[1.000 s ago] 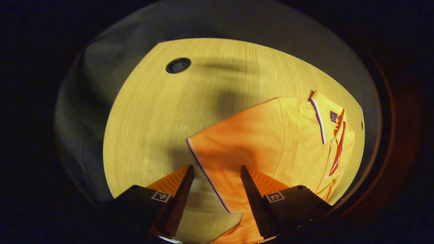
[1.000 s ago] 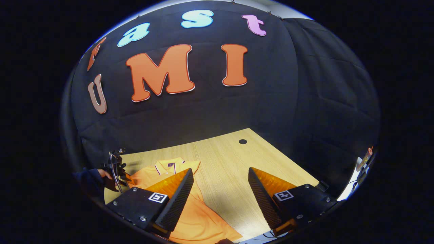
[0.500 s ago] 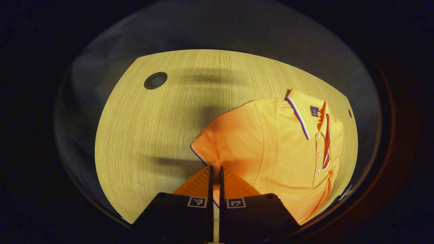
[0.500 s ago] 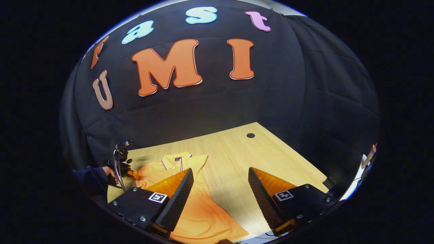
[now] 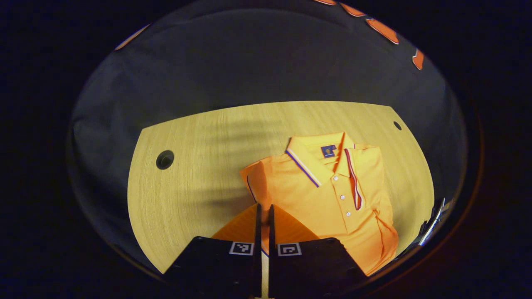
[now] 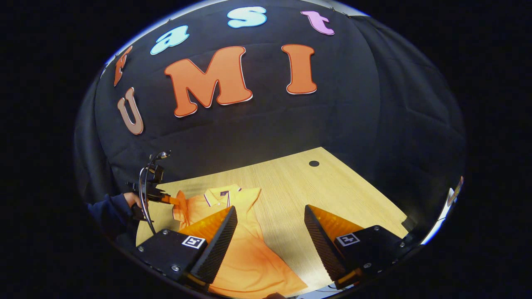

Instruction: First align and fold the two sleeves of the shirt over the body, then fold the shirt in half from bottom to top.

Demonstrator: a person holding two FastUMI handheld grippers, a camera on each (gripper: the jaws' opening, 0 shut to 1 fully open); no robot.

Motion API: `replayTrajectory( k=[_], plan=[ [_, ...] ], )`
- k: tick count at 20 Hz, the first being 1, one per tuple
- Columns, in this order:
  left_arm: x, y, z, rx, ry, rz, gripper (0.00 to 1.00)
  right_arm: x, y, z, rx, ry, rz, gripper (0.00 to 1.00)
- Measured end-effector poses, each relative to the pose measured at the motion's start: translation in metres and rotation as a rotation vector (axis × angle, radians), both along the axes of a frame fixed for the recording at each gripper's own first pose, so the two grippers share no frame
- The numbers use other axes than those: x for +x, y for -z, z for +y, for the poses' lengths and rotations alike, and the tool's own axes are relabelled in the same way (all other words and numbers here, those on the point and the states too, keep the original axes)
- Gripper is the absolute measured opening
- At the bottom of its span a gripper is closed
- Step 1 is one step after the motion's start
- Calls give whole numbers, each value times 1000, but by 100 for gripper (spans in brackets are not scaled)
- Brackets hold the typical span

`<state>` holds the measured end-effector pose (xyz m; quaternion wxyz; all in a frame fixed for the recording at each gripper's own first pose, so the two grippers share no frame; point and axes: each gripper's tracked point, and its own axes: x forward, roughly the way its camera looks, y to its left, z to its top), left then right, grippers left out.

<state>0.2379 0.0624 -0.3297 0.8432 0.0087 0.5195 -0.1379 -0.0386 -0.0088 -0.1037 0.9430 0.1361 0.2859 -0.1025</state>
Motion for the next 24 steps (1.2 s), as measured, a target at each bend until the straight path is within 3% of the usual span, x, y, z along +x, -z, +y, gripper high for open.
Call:
replayTrajectory(
  k=[4,5,6,8,9,12,13,18,24],
  plan=[
    [0,-19,-54,-66,90,-8,6,0,3,-2,4,-21,10,99],
    [-2,-22,-72,-105,114,-19,16,1,5,-4,2,-24,13,99],
    [-4,-29,-89,-161,134,-35,17,2,5,-5,2,-29,13,99],
    [-12,-44,-107,-237,154,-67,38,6,4,-8,2,-41,8,99],
    [-13,-49,-109,-233,154,-87,63,6,6,-9,1,-46,9,99],
    [-22,-73,-90,-177,143,-178,79,13,4,-15,-30,-64,-7,99],
    [-26,-82,-85,-164,134,-214,90,16,2,-19,-57,-66,-21,99],
    [-57,-140,-64,-168,43,-403,98,28,-15,-20,-173,-123,-126,99],
    [-107,-220,-27,-130,-75,-668,99,31,-28,3,-191,-219,-249,99]
  ],
)
